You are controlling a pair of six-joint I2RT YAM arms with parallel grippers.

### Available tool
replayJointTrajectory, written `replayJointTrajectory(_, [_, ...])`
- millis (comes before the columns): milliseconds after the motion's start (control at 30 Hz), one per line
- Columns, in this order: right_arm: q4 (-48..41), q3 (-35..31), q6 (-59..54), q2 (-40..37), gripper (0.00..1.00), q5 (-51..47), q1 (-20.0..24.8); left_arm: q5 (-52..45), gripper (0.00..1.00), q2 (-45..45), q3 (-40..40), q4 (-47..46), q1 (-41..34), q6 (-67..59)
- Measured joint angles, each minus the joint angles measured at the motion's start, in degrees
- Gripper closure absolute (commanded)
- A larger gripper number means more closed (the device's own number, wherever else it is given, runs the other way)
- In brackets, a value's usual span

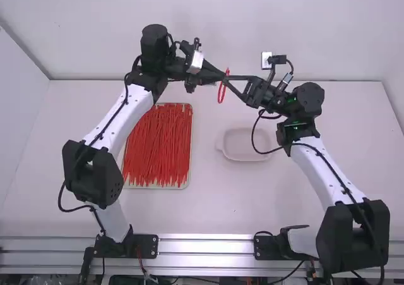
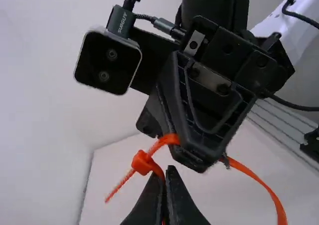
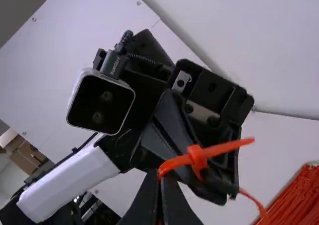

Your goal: Fasten the cable tie

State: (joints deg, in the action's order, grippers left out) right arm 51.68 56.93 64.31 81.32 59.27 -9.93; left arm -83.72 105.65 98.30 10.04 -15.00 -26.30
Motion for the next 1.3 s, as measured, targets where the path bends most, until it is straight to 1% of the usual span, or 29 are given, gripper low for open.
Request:
replayJointTrajectory(67, [-0.42, 0.0, -0.63, 0.0, 1.0, 0.11, -1.01, -0.5, 0.97, 0.0, -0.22, 6.34, 0.0, 2.47])
replayJointTrajectory(133, [-1.31, 0.07, -1.05, -0.02, 1.0, -0.11, -1.49, -0.92, 0.98, 0.0, -0.24, 12.55, 0.0, 5.77])
replayJointTrajectory(233, [-2.25, 0.24, -1.75, -0.24, 1.0, 0.07, -1.75, -1.79, 0.98, 0.0, -0.68, 24.2, 0.17, 13.81])
replayJointTrajectory(267, [-2.32, 0.24, -1.86, -0.24, 1.0, 0.2, -1.75, -1.9, 0.98, 0.0, -0.74, 25.73, 0.17, 15.1])
replayJointTrajectory(333, [-2.38, 0.24, -1.97, -0.24, 1.0, 0.39, -1.75, -2.78, 0.98, 0.0, -0.76, 32.04, 0.37, 21.66])
replayJointTrajectory(433, [-2.75, 0.22, -1.92, -0.11, 1.0, 0.37, -1.73, -3.3, 0.98, 0.0, -0.74, 35.45, 0.72, 28.17])
replayJointTrajectory(500, [-1.79, 0.2, -1.68, -0.07, 1.0, 0.39, -1.75, -3.34, 0.98, 0.0, -0.74, 34.42, 0.76, 31.1])
replayJointTrajectory(733, [-0.2, 0.22, -1.55, -0.07, 1.0, 0.39, -2.6, -3.72, 0.98, 0.0, -0.76, 29.11, 0.92, 32.09])
replayJointTrajectory(900, [-0.2, 0.2, -1.44, -0.04, 1.0, 0.59, -2.67, -3.69, 0.98, 0.0, -0.76, 28.85, 0.96, 31.43])
replayJointTrajectory(1133, [-0.15, 0.22, -1.49, -0.07, 1.0, 1.27, -4.66, -3.8, 0.98, 0.0, -0.76, 30.08, 1.29, 31.23])
replayJointTrajectory(1300, [-0.17, 0.22, -1.44, -0.07, 1.0, 2.19, -5.2, -4.33, 0.98, 0.0, -0.76, 30.1, 1.75, 31.23])
